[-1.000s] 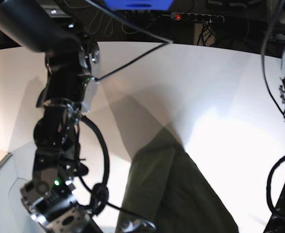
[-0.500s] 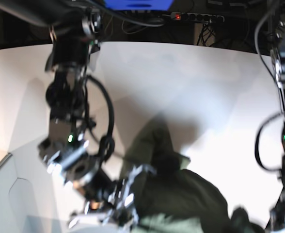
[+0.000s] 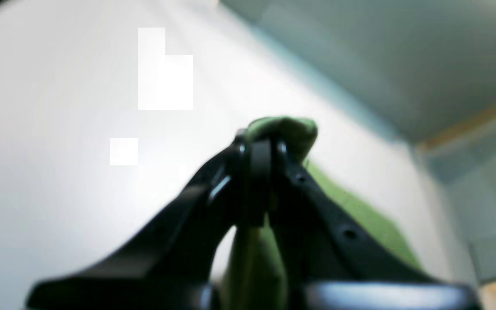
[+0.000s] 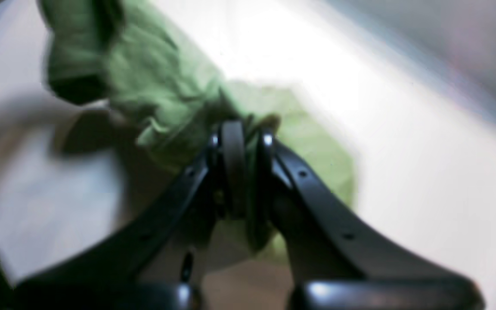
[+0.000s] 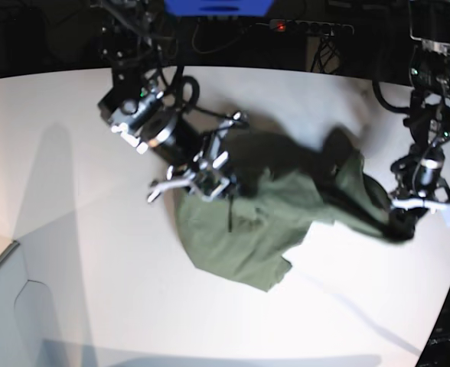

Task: Layout the t-shirt on the table in an organized manner, then fold the t-shirt properly
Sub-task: 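Lower the t-shirt and regrasp its edge with the right gripper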

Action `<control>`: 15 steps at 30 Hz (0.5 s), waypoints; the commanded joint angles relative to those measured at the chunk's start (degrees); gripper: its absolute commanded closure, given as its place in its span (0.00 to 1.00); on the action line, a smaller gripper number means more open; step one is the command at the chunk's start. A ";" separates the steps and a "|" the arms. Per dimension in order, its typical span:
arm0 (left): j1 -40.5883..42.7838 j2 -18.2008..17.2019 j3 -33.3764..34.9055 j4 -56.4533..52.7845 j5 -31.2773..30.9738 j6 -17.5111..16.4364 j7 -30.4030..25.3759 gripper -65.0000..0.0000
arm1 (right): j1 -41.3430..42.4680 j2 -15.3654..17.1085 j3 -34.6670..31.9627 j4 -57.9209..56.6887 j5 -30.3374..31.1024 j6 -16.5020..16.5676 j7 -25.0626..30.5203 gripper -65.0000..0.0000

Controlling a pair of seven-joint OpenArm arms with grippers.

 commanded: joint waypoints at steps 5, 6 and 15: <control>4.16 1.40 -0.40 1.00 -0.11 -0.55 -2.00 1.00 | -1.81 2.05 -0.12 -5.68 0.91 -0.32 1.82 1.00; 4.68 1.58 -0.31 1.00 -0.11 -0.55 -2.00 1.00 | -1.81 2.49 -0.12 -6.47 0.91 -0.32 1.73 0.98; 9.69 1.58 -0.31 1.00 -0.11 -0.55 -2.00 1.00 | -6.11 5.74 0.59 1.09 1.17 -0.32 1.82 0.58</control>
